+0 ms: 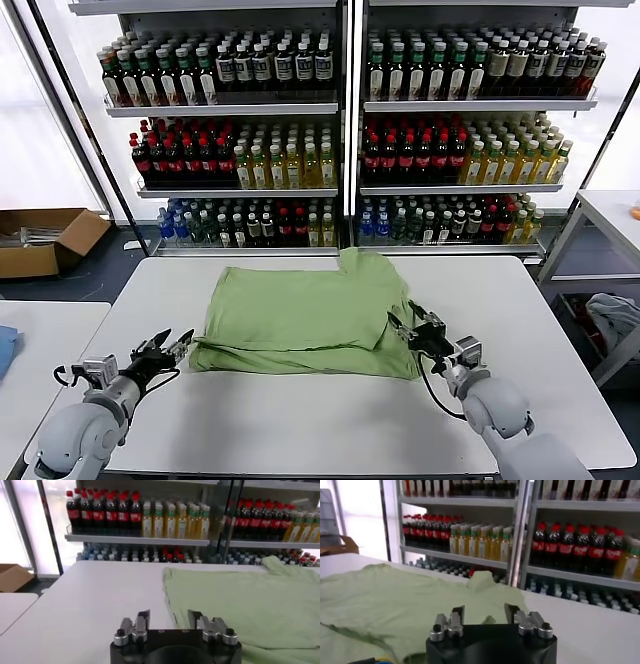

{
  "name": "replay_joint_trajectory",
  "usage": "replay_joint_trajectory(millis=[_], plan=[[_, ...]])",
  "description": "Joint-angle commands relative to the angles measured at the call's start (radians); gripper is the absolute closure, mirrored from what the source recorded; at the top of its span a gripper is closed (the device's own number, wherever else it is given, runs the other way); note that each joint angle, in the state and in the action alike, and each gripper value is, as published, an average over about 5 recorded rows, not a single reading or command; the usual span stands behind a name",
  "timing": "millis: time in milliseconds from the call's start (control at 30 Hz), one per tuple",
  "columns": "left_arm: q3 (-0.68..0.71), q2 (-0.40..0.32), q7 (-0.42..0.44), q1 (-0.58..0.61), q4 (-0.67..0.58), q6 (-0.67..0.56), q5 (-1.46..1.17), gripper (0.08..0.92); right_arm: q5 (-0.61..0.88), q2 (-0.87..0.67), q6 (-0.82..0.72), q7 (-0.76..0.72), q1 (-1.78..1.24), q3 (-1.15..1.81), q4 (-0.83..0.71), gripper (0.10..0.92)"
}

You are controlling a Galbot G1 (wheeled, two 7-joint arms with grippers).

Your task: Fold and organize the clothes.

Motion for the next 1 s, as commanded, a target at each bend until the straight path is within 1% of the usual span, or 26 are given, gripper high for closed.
replay_joint_trajectory(millis=[33,100,233,333,433,567,1000], plan=[[-0.014,-0.044,-0.006,0.113,-0.016,-0.015,0.019,0.35,-0.007,-0.002,-0.079,0.084,-0.162,0.061,0.112,0.232],[0.002,-0.051,-0.01,0.111,-0.013,-0.014,0.022,0.29,-0.006,0.005,-0.09,0.092,-0.186,0.067,0.125,0.21],[0.031,-0.06,-0.016,0.088,0.002,-0.011,0.03,0.2,-0.003,0.006,-0.098,0.088,-0.217,0.063,0.144,0.203],[0.048,-0.064,-0.021,0.06,0.025,-0.007,0.031,0.18,0.0,0.005,-0.109,0.086,-0.224,0.05,0.154,0.214],[0.058,-0.065,-0.023,0.041,0.043,-0.005,0.031,0.198,-0.002,0.008,-0.111,0.083,-0.223,0.036,0.155,0.276],[0.063,-0.064,-0.022,0.035,0.049,-0.005,0.03,0.294,-0.003,0.009,-0.112,0.081,-0.223,0.027,0.157,0.397],[0.055,-0.071,-0.015,0.065,0.033,-0.006,0.037,0.675,-0.003,-0.002,-0.104,0.07,-0.208,0.024,0.136,0.76]])
